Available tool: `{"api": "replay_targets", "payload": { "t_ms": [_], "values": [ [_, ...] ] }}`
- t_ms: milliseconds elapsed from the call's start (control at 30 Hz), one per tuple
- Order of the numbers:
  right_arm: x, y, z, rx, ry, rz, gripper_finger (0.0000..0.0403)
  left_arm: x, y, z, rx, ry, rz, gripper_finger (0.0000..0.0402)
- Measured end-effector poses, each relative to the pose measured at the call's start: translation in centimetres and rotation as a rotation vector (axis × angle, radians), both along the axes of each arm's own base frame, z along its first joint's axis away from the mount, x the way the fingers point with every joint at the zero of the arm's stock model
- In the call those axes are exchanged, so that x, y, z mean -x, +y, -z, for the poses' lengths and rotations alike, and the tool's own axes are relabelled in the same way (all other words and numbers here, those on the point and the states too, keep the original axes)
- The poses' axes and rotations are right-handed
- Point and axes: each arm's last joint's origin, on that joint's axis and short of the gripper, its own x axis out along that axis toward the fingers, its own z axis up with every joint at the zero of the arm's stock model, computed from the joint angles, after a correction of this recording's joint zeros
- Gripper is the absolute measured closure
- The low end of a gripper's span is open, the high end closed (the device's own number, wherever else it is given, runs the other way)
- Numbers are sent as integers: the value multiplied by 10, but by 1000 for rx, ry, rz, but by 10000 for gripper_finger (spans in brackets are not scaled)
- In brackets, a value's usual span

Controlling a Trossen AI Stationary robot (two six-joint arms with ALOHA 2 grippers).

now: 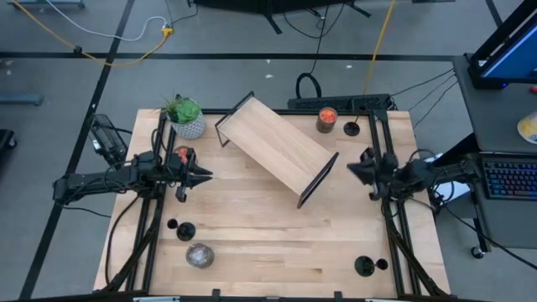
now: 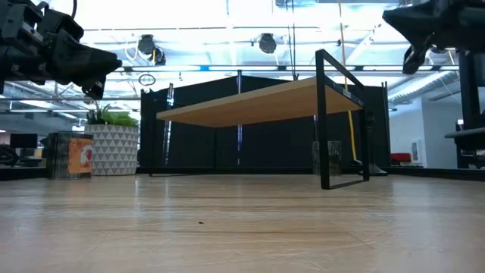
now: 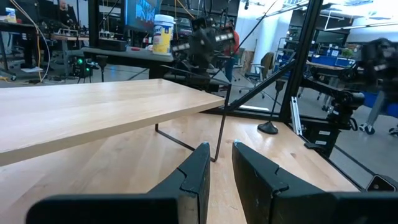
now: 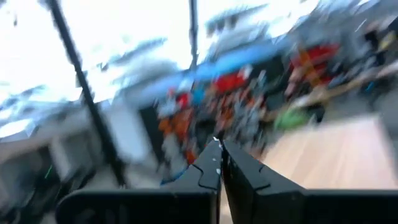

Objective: Pick & Place candle stick holders
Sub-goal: Put the top right black candle holder on the shelf

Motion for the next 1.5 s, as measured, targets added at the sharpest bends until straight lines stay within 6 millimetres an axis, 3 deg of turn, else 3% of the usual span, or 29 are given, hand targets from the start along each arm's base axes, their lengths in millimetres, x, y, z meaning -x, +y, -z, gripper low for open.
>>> {"api": "replay_targets", "payload": {
  "t_ms": [167, 367, 700, 1067, 1233, 1500],
  "values": [
    [5, -6, -12, 15, -81, 232, 397, 0, 2, -1, -24, -15, -68, 330],
    [4, -11, -28, -38, -20, 447, 397, 0, 5, -4, -29, -46, -191, 330],
    [-10, -14, -113, -49, 256, 796, 402, 1, 7, -9, -57, -96, -242, 330],
    [-36, -14, -187, -13, 383, 943, 403, 1, 7, -11, -52, -117, -241, 330],
    [-54, -19, -191, 43, 480, 997, 403, 1, 7, -11, -54, -119, -242, 330],
    [-77, -47, -166, 2, 594, 842, 403, 1, 7, -11, 12, -122, -233, 330]
  ]
}}
